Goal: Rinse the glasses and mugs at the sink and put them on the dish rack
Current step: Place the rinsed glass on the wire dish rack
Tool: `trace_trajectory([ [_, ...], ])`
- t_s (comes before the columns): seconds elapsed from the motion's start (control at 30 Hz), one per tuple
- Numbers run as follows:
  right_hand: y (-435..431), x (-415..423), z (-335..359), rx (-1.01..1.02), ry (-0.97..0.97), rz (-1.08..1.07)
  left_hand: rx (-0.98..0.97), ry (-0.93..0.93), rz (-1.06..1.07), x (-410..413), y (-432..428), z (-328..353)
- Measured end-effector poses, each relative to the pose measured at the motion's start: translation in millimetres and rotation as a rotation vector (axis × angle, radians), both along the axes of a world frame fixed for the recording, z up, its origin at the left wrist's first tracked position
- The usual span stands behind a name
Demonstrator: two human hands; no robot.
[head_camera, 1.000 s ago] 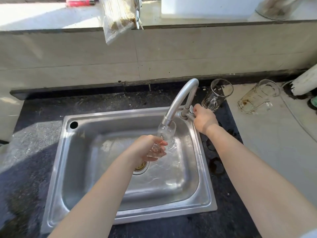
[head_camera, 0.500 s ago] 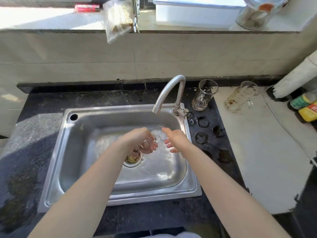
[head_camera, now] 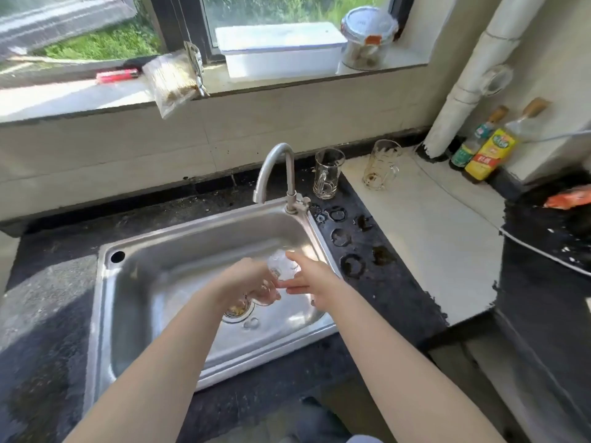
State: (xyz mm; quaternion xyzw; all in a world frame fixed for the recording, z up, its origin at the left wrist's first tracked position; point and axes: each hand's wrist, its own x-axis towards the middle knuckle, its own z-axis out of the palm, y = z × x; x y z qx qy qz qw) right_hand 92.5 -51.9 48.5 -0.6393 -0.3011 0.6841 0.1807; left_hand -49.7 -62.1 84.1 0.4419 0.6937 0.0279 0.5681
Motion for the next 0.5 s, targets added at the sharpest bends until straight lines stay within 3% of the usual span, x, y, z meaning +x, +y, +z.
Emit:
trace_trajectory([
  [0.2,-60.5,42.1,23.7,0.138,0.109,-0.218,0.168,-0.056,-0.274,31.4,-34.9,10.4],
  [0.5,-182.6,162.6,62.7,0.441,0.004,-0.585,0.209,-0.314,-0.695,165.8,-87.7,16.7],
])
